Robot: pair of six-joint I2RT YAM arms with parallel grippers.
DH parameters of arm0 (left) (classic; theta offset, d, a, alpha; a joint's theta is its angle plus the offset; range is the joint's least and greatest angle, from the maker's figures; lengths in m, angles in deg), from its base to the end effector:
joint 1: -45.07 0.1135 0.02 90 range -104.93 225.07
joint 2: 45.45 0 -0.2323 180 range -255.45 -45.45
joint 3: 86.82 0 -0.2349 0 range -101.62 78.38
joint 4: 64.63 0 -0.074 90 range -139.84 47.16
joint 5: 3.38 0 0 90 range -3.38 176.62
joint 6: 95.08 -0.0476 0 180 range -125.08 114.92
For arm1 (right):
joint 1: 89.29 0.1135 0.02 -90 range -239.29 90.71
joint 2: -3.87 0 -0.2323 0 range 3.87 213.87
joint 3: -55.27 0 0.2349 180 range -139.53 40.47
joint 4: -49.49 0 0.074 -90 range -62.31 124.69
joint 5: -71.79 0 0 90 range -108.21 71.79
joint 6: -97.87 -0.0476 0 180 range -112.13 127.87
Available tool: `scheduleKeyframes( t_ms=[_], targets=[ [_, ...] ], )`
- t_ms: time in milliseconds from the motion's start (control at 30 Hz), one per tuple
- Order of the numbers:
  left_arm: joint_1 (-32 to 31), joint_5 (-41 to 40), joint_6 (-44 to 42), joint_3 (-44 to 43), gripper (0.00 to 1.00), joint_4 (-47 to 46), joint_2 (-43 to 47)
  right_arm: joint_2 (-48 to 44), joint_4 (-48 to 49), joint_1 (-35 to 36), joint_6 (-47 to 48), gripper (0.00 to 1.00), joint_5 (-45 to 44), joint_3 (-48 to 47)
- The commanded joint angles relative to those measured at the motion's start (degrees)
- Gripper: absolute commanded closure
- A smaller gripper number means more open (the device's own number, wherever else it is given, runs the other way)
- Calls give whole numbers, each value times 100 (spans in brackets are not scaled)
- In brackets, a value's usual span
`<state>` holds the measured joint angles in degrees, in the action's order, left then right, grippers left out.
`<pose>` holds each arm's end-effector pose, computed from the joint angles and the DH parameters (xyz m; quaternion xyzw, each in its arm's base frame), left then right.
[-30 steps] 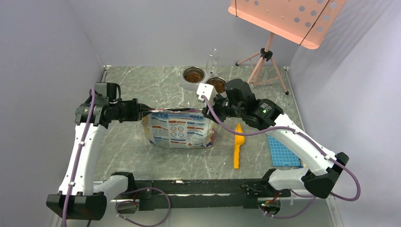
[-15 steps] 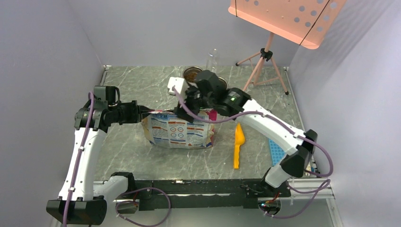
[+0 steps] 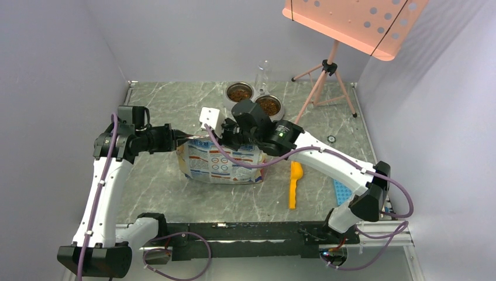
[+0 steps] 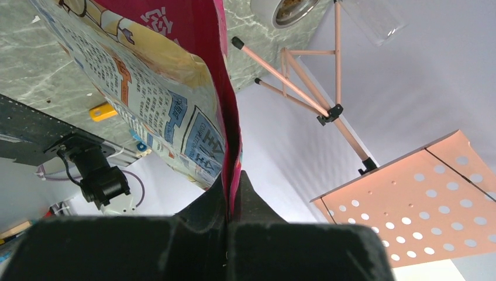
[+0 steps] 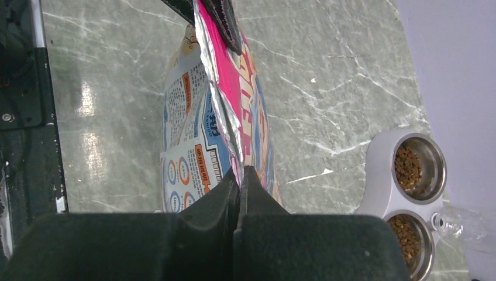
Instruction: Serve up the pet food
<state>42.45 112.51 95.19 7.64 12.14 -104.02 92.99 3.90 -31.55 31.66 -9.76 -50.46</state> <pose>0.1825 -0.0292 0.3290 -0.6382 0.6605 -0.3930 0.0442 0.1795 0.2976 0.3543 -0.5893 0.6263 0.2085 0.4657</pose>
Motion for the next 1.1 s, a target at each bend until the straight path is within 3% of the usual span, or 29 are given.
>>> scheduleKeyframes(
  t_ms=[0,33,100,200,233,300,467,500,533,633,700,800,933,1000,1067],
  targets=[
    [200,-462,191,-341,100,-367,135,-618,-598,-351,-78,100,-602,172],
    [200,-462,182,-336,100,-363,135,-615,-585,-355,-112,99,-508,166],
    [201,-458,147,-367,100,-315,107,-579,-502,-334,-162,71,-494,110],
    [200,-472,58,-460,100,-197,50,-537,-409,-337,-138,63,-714,47],
    [203,-491,56,-474,100,-173,47,-536,-403,-347,-103,63,-813,42],
    [209,-501,70,-455,100,-195,59,-524,-573,-388,55,100,-1012,14],
    [196,-537,-32,-403,100,-392,78,-810,-662,-412,246,100,-921,241],
    [185,-528,-42,-390,96,-426,86,-818,-635,-412,172,100,-917,227],
    [149,-524,-29,-388,86,-439,90,-775,-643,-410,100,100,-907,169],
    [-219,-626,143,-406,48,-513,108,-667,-651,-360,55,100,-544,37],
    [-618,-715,336,-353,39,-615,95,-666,-497,-238,79,100,-520,59],
    [-1192,-876,637,-214,35,-869,47,-669,-412,-130,135,100,-564,84],
    [-1416,-1028,680,-297,40,-871,-183,-656,-526,-39,237,100,-735,72],
    [-1418,-1130,649,-304,62,-858,-184,-672,-530,-8,252,100,-810,110],
    [-1417,-1321,671,-179,97,-1004,-41,-721,-486,0,255,100,-827,169]
  ],
)
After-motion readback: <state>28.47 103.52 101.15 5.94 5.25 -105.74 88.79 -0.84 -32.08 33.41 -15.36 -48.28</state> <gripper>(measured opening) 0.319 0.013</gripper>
